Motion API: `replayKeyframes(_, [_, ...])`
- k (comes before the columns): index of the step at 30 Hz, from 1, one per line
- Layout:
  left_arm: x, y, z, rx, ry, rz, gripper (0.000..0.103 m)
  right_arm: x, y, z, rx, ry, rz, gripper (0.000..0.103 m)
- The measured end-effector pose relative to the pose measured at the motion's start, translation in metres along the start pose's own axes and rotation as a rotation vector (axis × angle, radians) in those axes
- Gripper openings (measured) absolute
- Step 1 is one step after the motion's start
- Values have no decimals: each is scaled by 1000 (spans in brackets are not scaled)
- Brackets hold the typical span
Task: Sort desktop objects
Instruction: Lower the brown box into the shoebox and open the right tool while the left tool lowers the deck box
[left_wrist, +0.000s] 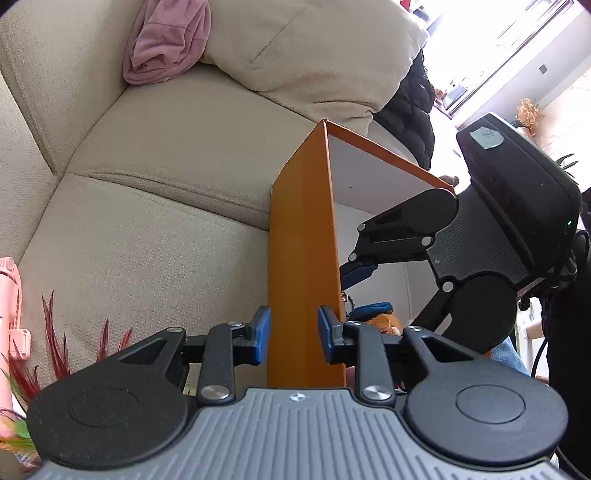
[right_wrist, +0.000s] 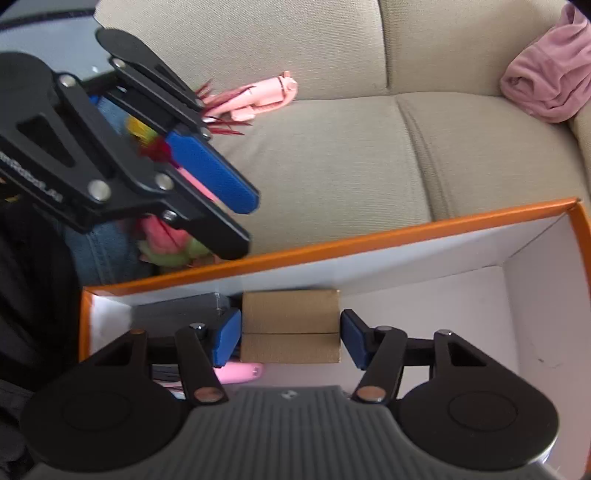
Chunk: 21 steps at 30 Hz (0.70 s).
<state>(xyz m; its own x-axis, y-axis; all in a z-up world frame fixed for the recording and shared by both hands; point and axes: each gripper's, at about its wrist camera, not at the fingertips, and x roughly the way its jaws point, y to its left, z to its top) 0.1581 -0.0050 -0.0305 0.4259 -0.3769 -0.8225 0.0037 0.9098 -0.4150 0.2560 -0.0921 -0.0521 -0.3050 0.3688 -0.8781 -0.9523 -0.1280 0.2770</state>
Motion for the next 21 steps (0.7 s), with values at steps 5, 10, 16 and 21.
replayKeyframes(5, [-1, 5, -2, -19, -2, -7, 31, -21, -6, -7, 49, -64, -75, 65])
replayKeyframes(10, [0, 11, -2, -43, -3, -27, 31, -29, -15, -30, 146, -39, -150, 31])
replayKeyframes(16, [5, 8, -1, -58, 0, -35, 31, -9, 1, -43, 103, 0, -157, 21])
replayKeyframes(21, [1, 5, -1, -60, -13, -23, 30, 0, 20, -43, 56, -20, -149, 12])
